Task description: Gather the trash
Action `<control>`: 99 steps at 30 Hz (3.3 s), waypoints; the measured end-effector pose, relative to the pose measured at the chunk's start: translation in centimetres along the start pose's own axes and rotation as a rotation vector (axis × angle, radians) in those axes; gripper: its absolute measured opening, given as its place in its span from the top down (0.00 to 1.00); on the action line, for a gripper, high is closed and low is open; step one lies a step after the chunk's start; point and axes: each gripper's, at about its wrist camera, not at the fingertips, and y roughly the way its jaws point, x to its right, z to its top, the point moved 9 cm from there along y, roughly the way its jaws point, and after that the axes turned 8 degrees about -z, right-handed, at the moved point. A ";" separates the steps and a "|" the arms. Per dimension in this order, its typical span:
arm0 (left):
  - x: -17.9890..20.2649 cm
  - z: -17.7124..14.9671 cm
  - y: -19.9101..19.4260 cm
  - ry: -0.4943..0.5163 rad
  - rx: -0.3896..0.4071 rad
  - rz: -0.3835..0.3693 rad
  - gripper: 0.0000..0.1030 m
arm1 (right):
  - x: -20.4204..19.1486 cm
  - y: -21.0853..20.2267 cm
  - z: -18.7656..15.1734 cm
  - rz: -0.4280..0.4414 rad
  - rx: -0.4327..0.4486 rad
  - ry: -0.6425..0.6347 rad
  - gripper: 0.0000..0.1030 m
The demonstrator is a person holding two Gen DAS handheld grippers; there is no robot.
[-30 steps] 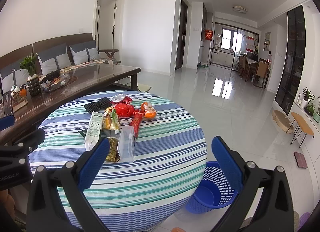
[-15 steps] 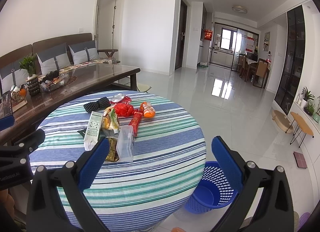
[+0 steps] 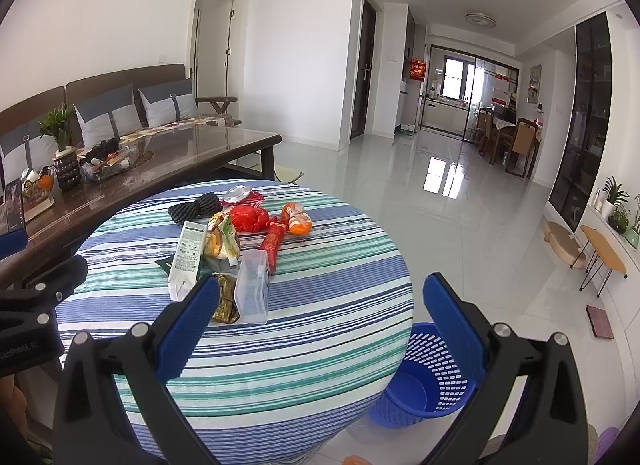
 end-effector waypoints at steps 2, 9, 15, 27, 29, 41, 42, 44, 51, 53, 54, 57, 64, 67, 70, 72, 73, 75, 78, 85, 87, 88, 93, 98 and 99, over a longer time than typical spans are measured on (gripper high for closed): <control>-0.6 -0.5 0.1 0.001 -0.001 0.001 0.05 | 0.2 0.1 -0.2 0.000 0.000 -0.002 0.04; -0.6 -0.5 0.1 0.001 -0.001 0.001 0.05 | -0.1 0.0 0.0 -0.001 -0.001 -0.001 0.04; -0.6 -0.5 0.1 0.002 -0.002 0.002 0.05 | 0.0 0.0 0.0 -0.001 0.000 -0.002 0.04; -0.6 -0.5 0.2 0.003 -0.003 0.003 0.05 | 0.2 0.2 -0.3 -0.001 -0.001 -0.002 0.04; -0.6 -0.5 0.2 0.003 -0.003 0.004 0.05 | 0.2 0.2 -0.2 -0.001 -0.001 -0.003 0.04; -0.5 -0.5 0.2 0.004 -0.003 0.004 0.05 | -0.1 0.1 0.0 -0.001 -0.002 -0.004 0.04; -0.6 -0.6 0.2 0.004 -0.003 0.003 0.05 | -0.1 0.0 0.1 -0.002 -0.002 -0.004 0.04; -0.6 -0.6 0.2 0.004 -0.002 0.004 0.05 | 0.1 0.2 -0.1 -0.001 -0.002 -0.003 0.04; -0.9 -0.6 0.2 -0.001 -0.008 0.006 0.05 | -0.1 0.0 0.1 -0.001 -0.003 -0.005 0.04; -1.0 -0.6 0.2 -0.001 -0.012 0.005 0.05 | -0.2 0.3 -0.3 0.001 -0.005 -0.006 0.04; -1.0 -0.6 0.2 -0.001 -0.012 0.005 0.05 | -0.2 0.3 -0.1 0.000 -0.004 -0.006 0.04; -1.0 -0.6 0.2 -0.001 -0.012 0.007 0.05 | -0.2 0.5 -0.7 0.002 -0.006 -0.008 0.04; -1.1 -0.7 0.5 -0.002 -0.017 0.012 0.05 | -0.8 0.7 -0.6 0.003 -0.007 -0.011 0.04; -1.1 -0.7 0.5 -0.002 -0.018 0.011 0.05 | -1.0 0.9 -0.9 0.007 -0.010 -0.015 0.04; -1.1 -0.7 0.5 -0.002 -0.017 0.012 0.05 | -1.4 0.8 -1.2 0.012 -0.013 -0.018 0.04; -1.1 -0.7 0.5 -0.002 -0.018 0.012 0.05 | -1.5 1.0 -0.9 0.012 -0.014 -0.020 0.04; -1.1 -0.7 0.5 -0.001 -0.017 0.012 0.05 | -1.5 0.9 -1.0 0.013 -0.014 -0.020 0.04; -1.1 -0.7 0.5 -0.002 -0.018 0.011 0.05 | -1.5 0.9 -0.9 0.013 -0.015 -0.019 0.04; -1.1 -0.7 0.5 -0.001 -0.018 0.012 0.05 | -1.5 0.9 -0.9 0.012 -0.015 -0.020 0.04; -1.1 -0.7 0.5 -0.002 -0.018 0.010 0.05 | -1.6 0.8 -1.0 0.017 -0.019 -0.022 0.04; -1.1 -0.7 0.5 -0.001 -0.019 0.011 0.05 | -1.6 0.8 -0.9 0.016 -0.019 -0.022 0.04; -1.1 -0.8 0.6 -0.001 -0.020 0.011 0.05 | -1.6 0.7 -1.0 0.017 -0.021 -0.022 0.04; -1.2 -1.3 0.8 0.000 -0.026 0.009 0.05 | -1.7 1.0 -1.0 0.019 -0.029 -0.023 0.04; -1.1 -2.0 1.4 0.009 -0.041 0.008 0.05 | -1.8 1.5 -1.2 0.034 -0.042 -0.013 0.04; -1.1 -2.1 1.5 0.009 -0.045 0.006 0.05 | -1.8 1.7 -1.2 0.034 -0.045 -0.014 0.04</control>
